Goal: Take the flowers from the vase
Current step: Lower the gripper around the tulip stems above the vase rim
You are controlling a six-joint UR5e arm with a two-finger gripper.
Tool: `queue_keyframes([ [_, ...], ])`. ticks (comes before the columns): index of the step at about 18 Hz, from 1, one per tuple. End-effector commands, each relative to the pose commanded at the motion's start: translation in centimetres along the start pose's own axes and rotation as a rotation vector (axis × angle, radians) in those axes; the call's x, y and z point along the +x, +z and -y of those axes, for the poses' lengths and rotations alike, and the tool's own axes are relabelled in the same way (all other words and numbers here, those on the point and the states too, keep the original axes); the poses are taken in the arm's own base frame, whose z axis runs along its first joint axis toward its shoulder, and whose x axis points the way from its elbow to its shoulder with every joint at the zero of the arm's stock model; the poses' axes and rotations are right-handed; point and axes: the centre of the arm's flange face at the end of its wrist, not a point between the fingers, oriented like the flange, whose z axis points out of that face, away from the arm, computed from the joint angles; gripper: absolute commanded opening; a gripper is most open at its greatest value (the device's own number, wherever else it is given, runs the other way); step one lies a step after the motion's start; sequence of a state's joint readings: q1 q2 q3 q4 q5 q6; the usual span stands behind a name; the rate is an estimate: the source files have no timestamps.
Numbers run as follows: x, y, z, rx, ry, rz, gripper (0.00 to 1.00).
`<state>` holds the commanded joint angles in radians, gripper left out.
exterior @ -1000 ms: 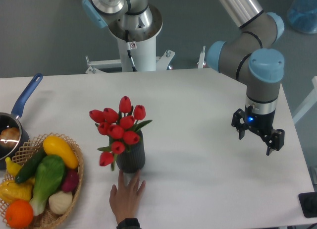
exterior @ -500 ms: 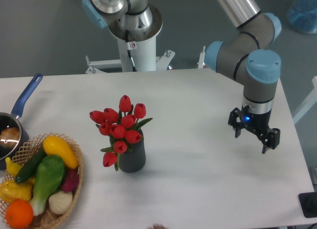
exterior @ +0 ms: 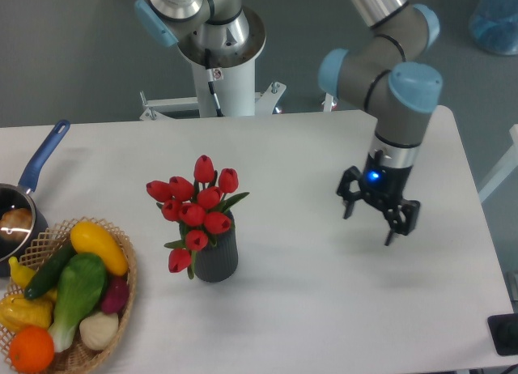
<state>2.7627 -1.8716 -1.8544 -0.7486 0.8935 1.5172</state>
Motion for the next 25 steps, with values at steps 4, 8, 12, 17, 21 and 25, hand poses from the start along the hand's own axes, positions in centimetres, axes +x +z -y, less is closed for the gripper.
queue_keyframes([
  [4,3.0,-1.0,3.2,0.172,-0.042,-0.021,1.00],
  [8,5.7,0.0,5.3,0.296,-0.070,-0.080,1.00],
  [12,6.7,0.7,7.6,0.413,-0.116,-0.135,1.00],
  [17,6.8,0.9,8.9,0.490,-0.178,-0.177,1.00],
  [21,7.0,1.2,9.1,0.492,-0.182,-0.185,1.00],
  [25,7.5,3.8,9.2,0.487,-0.182,-0.231,1.00],
])
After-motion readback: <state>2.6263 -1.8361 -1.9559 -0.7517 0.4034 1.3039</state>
